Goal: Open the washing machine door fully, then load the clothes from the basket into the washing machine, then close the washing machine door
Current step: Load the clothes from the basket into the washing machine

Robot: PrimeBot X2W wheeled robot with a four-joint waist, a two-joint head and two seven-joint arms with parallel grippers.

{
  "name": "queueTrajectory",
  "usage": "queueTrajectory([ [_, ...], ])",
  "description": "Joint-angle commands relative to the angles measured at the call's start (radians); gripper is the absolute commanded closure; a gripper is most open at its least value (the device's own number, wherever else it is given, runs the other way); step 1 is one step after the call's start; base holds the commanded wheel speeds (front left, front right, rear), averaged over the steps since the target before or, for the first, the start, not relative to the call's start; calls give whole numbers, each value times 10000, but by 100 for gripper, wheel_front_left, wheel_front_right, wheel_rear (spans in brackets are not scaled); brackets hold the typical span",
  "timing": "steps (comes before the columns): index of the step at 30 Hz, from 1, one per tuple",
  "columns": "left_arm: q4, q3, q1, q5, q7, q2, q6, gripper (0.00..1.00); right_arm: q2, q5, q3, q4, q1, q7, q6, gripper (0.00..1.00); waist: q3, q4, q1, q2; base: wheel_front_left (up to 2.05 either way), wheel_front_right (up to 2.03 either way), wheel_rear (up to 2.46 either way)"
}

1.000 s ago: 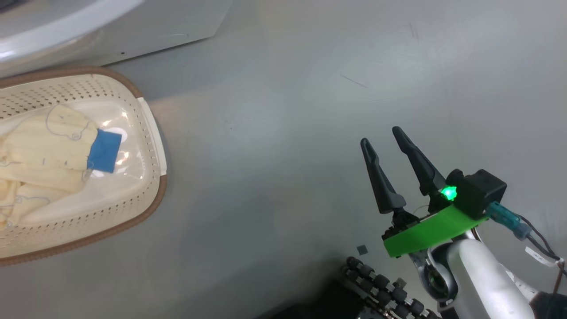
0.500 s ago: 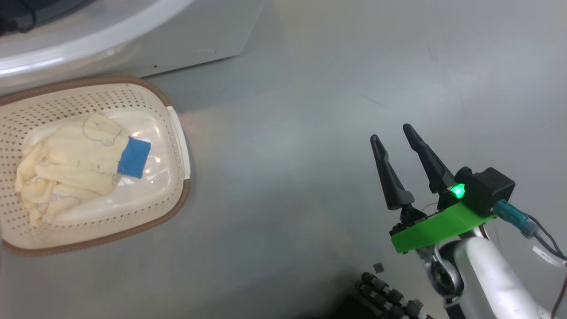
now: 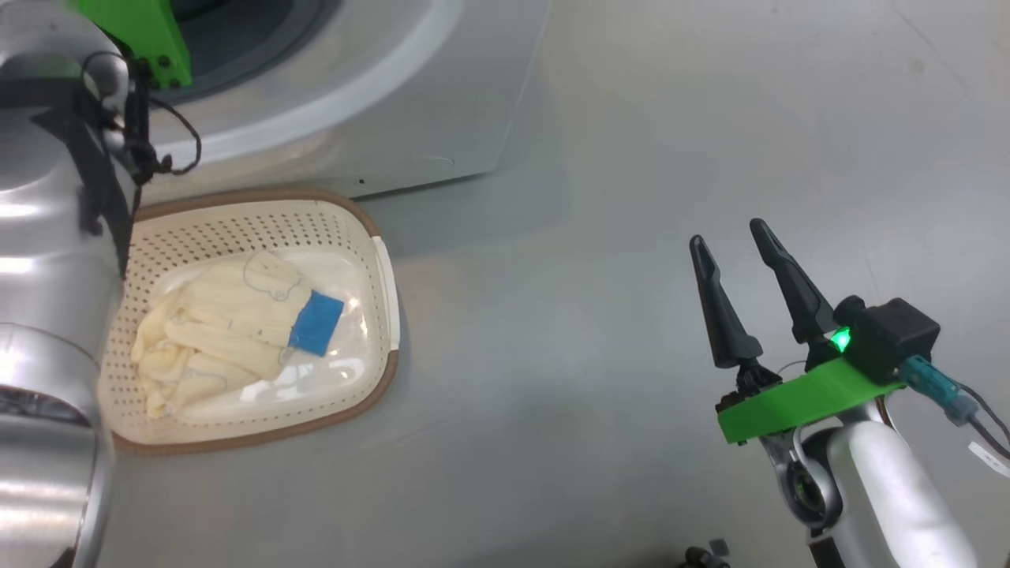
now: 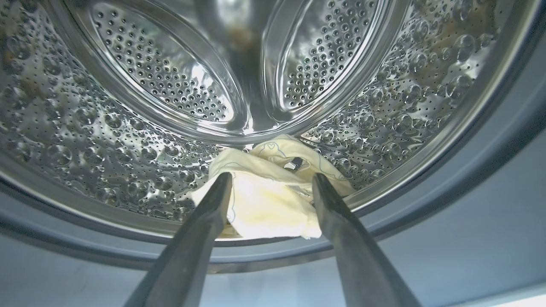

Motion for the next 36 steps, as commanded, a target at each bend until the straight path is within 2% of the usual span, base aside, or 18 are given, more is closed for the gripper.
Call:
queueTrajectory([
  [1, -277, 71, -120, -52, -180, 273, -61, 0, -102, -111, 86, -238, 194, -65, 35, 0, -367, 315, 0, -1, 0, 0, 0],
  [6, -373, -38, 728, -147, -749, -68, -320, 0, -102, -232, -88, -187, 303, -65, 35, 0, -1012, 662, 0, -1, 0, 0, 0],
  [17, -1431, -37, 2679, -341, -1216, -507, -507, 0, -102, -430, -520, -130, 681, -65, 35, 0, -1994, 1230, 0, -1, 0, 0, 0],
  [27, -3954, 330, 5557, -335, -1232, -387, -480, 0, -102, -618, -693, -132, 1037, -65, 35, 0, -2752, 1538, 0, -1, 0, 0, 0],
  [36, -7011, 1013, 8641, -122, -1233, 79, -519, 0, -102, -718, -699, -128, 1280, -65, 35, 0, -3222, 1606, 0, -1, 0, 0, 0],
])
